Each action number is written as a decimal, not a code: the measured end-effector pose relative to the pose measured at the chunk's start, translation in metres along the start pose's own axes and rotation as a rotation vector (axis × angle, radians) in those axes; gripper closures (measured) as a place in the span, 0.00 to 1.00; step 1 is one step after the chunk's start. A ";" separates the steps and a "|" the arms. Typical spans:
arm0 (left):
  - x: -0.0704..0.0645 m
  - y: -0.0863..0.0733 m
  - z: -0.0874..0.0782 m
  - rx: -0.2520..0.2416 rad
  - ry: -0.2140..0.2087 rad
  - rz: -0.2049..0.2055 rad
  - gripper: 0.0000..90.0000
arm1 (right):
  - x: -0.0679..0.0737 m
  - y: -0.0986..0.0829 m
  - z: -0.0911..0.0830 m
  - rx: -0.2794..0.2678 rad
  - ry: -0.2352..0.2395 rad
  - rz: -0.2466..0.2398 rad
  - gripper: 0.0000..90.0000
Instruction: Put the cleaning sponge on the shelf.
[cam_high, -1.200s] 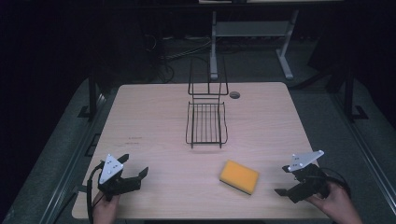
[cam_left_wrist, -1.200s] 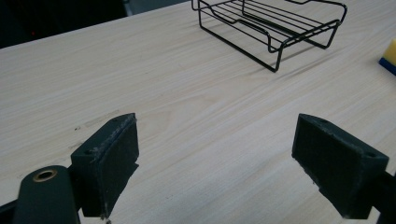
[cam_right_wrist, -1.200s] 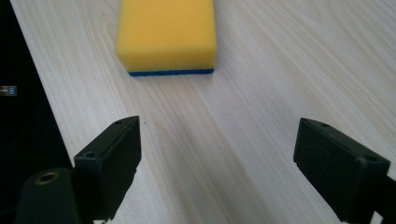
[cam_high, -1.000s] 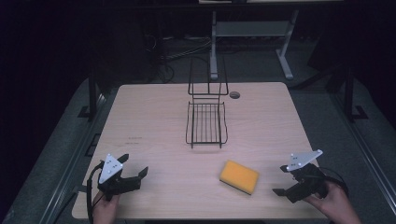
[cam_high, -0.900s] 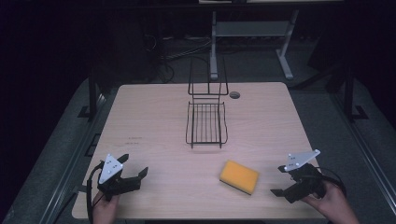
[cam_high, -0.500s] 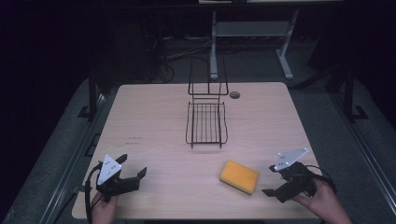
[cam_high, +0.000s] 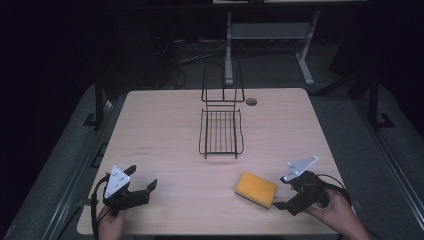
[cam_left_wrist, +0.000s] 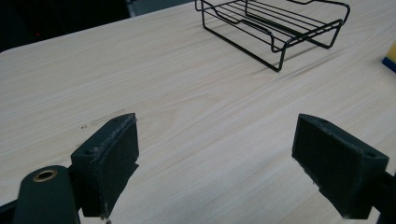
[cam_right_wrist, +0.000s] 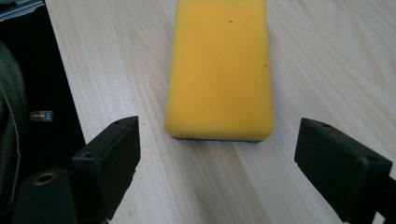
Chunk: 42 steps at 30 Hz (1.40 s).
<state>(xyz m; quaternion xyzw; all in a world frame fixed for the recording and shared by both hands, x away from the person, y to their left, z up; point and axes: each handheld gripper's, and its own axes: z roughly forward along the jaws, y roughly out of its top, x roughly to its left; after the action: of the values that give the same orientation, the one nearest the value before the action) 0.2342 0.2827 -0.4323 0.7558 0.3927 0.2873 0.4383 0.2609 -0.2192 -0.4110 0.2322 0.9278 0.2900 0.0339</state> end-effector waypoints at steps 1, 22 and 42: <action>0.000 0.000 0.000 0.001 0.000 0.000 0.16 | 0.000 0.001 0.001 0.001 -0.001 0.000 0.16; 0.001 0.000 0.000 0.000 -0.002 0.000 0.16 | 0.000 0.034 0.024 0.037 0.019 -0.040 0.16; 0.000 0.000 0.001 0.002 -0.009 0.001 0.16 | -0.003 0.047 0.048 0.095 0.003 -0.041 0.16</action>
<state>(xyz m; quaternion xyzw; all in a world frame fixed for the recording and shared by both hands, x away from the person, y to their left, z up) 0.2347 0.2827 -0.4328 0.7576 0.3907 0.2838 0.4392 0.2923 -0.1614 -0.4253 0.2138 0.9452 0.2451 0.0272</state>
